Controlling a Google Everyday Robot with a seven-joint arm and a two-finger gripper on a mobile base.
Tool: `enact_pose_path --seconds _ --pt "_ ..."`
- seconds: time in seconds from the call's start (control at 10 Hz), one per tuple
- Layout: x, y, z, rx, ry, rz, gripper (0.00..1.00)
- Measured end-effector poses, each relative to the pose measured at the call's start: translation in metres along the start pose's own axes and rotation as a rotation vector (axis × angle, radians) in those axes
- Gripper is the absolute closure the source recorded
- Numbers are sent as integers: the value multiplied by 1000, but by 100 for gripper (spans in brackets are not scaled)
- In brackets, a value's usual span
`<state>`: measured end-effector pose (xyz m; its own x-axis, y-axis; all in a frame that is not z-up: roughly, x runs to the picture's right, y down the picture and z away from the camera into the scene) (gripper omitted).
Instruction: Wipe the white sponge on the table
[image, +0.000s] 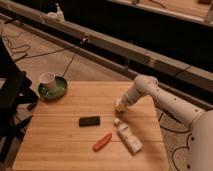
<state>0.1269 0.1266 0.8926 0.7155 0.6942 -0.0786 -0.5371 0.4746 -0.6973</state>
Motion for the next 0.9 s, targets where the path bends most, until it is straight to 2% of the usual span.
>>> enact_pose_path --seconds 0.2,0.4,0.6,0.8,0.9 --pt "29 -28 -20 63 49 65 100" --pt "34 -60 -27 113 73 104 100" --pt "11 -81 -14 126 59 112 100" --pt "-25 -88 7 110 15 94 100" --pt "-41 -83 17 94 -6 75 100"
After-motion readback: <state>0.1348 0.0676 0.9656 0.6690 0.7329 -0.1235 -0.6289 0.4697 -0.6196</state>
